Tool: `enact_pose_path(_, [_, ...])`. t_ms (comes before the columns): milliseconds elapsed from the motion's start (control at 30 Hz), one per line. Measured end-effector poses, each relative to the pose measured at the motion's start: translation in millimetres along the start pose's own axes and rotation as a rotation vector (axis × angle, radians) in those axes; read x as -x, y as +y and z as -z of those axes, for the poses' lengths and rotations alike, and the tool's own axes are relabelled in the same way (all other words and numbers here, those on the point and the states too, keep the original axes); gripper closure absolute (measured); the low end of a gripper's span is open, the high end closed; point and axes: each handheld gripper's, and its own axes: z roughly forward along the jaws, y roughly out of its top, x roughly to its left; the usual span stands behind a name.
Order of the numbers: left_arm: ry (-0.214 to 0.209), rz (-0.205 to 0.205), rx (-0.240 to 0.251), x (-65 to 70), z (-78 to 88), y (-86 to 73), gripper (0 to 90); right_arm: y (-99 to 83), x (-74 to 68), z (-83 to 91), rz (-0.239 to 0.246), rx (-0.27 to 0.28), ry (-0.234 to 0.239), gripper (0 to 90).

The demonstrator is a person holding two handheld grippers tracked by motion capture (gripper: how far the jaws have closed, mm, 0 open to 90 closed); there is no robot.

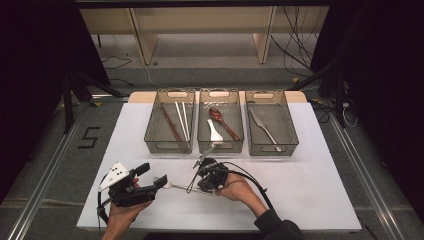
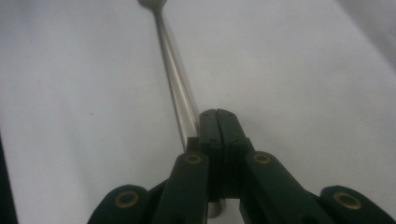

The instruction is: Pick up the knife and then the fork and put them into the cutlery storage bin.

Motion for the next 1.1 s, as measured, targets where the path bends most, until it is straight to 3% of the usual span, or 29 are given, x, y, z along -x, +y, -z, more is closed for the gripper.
enact_pose_path(400, [0.006,0.001,0.006,0.2,0.5,0.2,15.6,-2.1,-15.2,-0.6,0.043,-0.025,0.013,90.0])
enact_pose_path(633, [0.012,-0.002,0.008,-1.0,1.7,0.4,15.6,11.0,-20.2,0.1,0.046,0.017,0.025,67.1])
enact_pose_path(733, [0.014,-0.002,0.01,-0.7,1.6,0.4,15.6,17.3,-23.7,-2.8,0.057,0.012,0.026,61.5])
enact_pose_path(933, [0.018,0.004,0.013,-1.2,1.8,0.4,15.6,23.1,-26.9,-11.5,0.071,-0.014,0.021,55.5])
enact_pose_path(1100, [0.019,0.003,0.012,-1.2,1.8,0.4,15.6,25.0,-27.7,-15.0,0.077,-0.02,0.013,57.1])
